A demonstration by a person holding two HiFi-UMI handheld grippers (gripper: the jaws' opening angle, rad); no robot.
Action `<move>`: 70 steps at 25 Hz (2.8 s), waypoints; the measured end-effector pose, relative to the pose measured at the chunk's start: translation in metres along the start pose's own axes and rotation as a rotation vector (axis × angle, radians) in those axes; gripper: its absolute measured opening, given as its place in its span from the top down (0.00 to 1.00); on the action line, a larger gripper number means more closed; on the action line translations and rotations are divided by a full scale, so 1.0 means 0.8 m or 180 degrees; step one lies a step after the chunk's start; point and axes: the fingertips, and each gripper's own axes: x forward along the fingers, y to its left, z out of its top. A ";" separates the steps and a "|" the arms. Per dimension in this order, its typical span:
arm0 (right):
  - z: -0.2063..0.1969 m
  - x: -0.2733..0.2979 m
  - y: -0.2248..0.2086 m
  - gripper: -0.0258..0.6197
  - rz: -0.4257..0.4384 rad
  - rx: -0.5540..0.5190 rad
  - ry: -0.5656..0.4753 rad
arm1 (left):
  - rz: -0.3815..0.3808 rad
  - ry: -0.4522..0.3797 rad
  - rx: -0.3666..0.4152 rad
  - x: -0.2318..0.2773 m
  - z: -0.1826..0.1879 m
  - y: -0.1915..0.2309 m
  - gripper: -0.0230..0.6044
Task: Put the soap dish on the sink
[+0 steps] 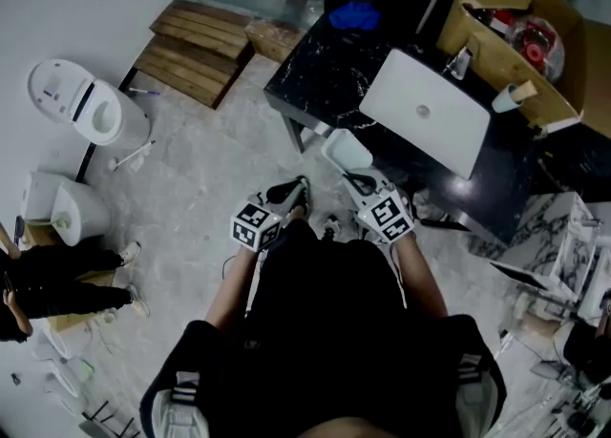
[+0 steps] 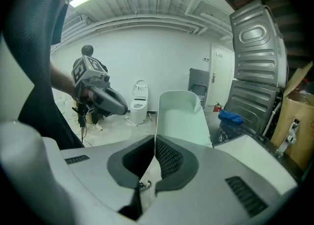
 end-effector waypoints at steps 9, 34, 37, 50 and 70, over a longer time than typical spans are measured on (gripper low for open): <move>-0.002 0.019 -0.013 0.96 -0.0030 0.0080 0.0113 | -0.0088 0.0032 -0.0014 0.011 0.009 0.020 0.96; 0.017 0.069 -0.071 0.96 -0.0132 0.0168 0.0176 | -0.0339 0.0130 0.0031 0.059 0.061 0.083 0.96; 0.020 0.075 -0.088 0.96 -0.0220 0.0188 0.0183 | -0.0413 0.0163 0.0042 0.068 0.068 0.089 0.96; 0.028 0.108 -0.138 0.96 -0.0404 0.0241 0.0270 | -0.0648 0.0222 0.0149 0.110 0.102 0.136 0.96; 0.032 0.165 -0.176 0.96 -0.0591 0.0325 0.0408 | -0.0875 0.0329 0.0223 0.145 0.119 0.207 0.96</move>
